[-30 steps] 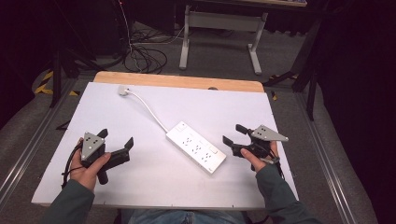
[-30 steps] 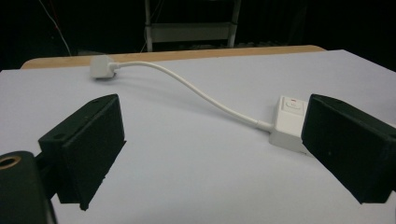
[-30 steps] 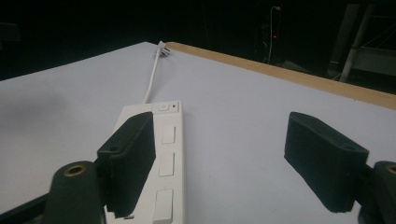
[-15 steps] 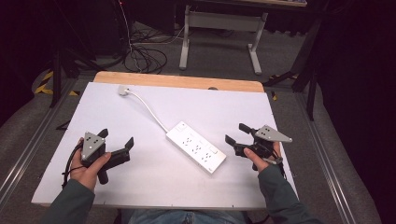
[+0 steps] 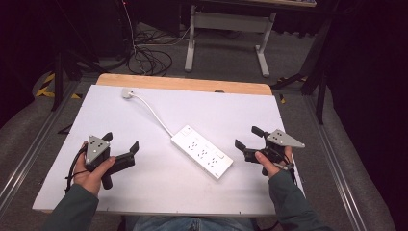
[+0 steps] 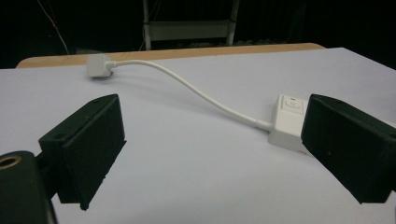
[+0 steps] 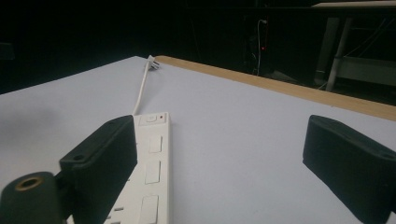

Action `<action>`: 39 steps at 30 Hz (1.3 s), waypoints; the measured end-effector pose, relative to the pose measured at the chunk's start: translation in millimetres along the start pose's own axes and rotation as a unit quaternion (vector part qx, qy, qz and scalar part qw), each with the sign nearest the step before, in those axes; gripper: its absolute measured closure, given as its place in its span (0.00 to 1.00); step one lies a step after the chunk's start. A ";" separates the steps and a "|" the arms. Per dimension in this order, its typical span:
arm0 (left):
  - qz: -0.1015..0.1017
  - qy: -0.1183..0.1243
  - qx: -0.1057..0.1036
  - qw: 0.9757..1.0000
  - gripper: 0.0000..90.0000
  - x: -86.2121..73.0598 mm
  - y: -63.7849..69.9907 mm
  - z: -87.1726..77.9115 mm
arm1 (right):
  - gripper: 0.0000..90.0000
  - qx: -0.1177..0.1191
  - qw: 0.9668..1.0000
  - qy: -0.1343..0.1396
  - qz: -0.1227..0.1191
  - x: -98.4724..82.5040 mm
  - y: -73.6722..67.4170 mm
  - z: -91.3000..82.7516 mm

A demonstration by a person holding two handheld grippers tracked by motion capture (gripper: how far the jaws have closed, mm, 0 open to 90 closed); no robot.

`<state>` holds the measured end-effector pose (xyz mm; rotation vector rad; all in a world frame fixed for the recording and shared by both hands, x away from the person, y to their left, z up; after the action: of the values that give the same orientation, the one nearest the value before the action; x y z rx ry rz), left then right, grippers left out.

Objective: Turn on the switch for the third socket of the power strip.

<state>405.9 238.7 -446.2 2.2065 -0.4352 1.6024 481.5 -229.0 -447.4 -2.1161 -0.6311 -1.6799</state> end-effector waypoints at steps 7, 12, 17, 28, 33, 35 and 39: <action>0.000 0.001 0.000 1.000 0.08 0.2 -0.5 0.3 | 0.07 0.004 1.000 0.001 -0.003 -1.0 -0.4 -0.1; -0.001 0.001 0.000 1.000 0.07 0.2 -0.5 0.0 | 0.05 0.003 1.000 0.005 0.000 -1.1 1.2 -1.3; 0.000 0.003 -0.001 1.000 0.07 0.5 -0.6 -0.5 | 0.05 0.002 1.000 0.012 0.006 -0.9 3.4 -3.5; -0.001 0.008 0.001 1.000 0.07 1.6 -0.8 -0.9 | 0.05 0.005 1.000 0.027 0.012 -0.1 7.6 -8.6; -0.001 0.010 0.001 1.000 0.07 1.8 -0.4 -0.5 | 0.05 0.008 0.999 0.031 0.014 0.3 8.2 -10.9; -0.001 0.010 0.001 1.000 0.07 1.9 -0.6 -0.6 | 0.05 0.010 0.999 0.032 0.013 0.6 8.4 -11.8; -0.003 0.009 0.001 1.000 0.07 1.9 -0.6 -0.3 | 0.05 0.011 0.999 0.033 0.016 0.6 9.0 -12.8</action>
<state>406.6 239.4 -444.4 2.1900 -0.4221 1.6200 476.2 -243.4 -444.0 -2.0361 -0.5909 -1.7089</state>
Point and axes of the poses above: each handheld gripper's, and its own axes: z roughly forward along the jaws, x roughly out of its top, y roughly to its right, the point moved 1 cm from there along z, roughly forward along the jaws, and after that the axes turned 10 degrees about -x, right-handed, at the moved point
